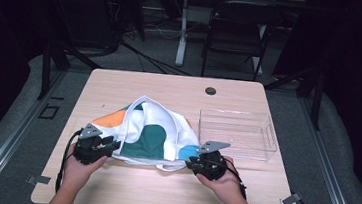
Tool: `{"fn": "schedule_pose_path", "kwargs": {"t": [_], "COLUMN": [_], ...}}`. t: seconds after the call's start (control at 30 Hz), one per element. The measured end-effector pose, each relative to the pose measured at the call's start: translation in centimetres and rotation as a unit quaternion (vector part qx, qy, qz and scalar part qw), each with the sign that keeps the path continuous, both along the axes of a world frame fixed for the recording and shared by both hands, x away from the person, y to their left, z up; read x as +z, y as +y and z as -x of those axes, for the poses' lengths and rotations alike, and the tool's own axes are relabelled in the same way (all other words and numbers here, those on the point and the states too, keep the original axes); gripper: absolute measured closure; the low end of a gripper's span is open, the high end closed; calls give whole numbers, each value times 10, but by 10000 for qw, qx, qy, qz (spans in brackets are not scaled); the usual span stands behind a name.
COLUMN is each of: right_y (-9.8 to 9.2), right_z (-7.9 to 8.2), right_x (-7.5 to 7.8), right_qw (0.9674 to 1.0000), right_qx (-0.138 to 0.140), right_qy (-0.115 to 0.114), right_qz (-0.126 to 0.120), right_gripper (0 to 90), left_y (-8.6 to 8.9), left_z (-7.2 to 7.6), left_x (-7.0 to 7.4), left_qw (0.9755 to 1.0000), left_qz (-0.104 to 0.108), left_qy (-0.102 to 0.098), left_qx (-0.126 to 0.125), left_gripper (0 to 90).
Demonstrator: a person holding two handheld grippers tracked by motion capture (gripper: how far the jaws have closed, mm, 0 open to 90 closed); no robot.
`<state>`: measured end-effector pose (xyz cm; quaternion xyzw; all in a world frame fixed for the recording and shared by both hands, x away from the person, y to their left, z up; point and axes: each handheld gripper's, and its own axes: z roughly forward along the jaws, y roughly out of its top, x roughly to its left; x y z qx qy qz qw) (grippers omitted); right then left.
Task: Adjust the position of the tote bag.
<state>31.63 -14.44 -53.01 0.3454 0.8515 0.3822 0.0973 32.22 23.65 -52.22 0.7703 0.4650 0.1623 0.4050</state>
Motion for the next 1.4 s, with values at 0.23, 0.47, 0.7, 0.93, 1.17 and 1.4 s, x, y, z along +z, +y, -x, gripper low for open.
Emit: {"fn": "schedule_pose_path", "kwargs": {"t": [0.23,0.47,0.7,0.93,1.17,1.4], "right_y": [0,-2,-6,-6,-7,-7], "right_z": [3,4,4,3,2,2], "right_x": [1,0,2,0,0,-1], "right_qw": [9999,10000,10000,10000,9999,9999], "right_qx": [-21,17,-31,-57,-83,-84], "right_qy": [-159,-67,-25,-17,47,50], "right_qz": [11,1,-75,-75,-121,-123], "right_gripper": [693,751,781,768,763,757], "left_y": [2,5,3,2,4,2], "left_z": [-5,-8,-12,-17,-23,-27], "left_x": [0,0,-3,-10,-16,-21], "left_qw": [9999,9997,9995,9983,9970,9957], "left_qz": [116,199,171,120,211,194], "left_qy": [103,104,269,558,741,901], "left_qx": [-19,121,55,70,47,47], "left_gripper": [611,614,612,594,592,585]}}
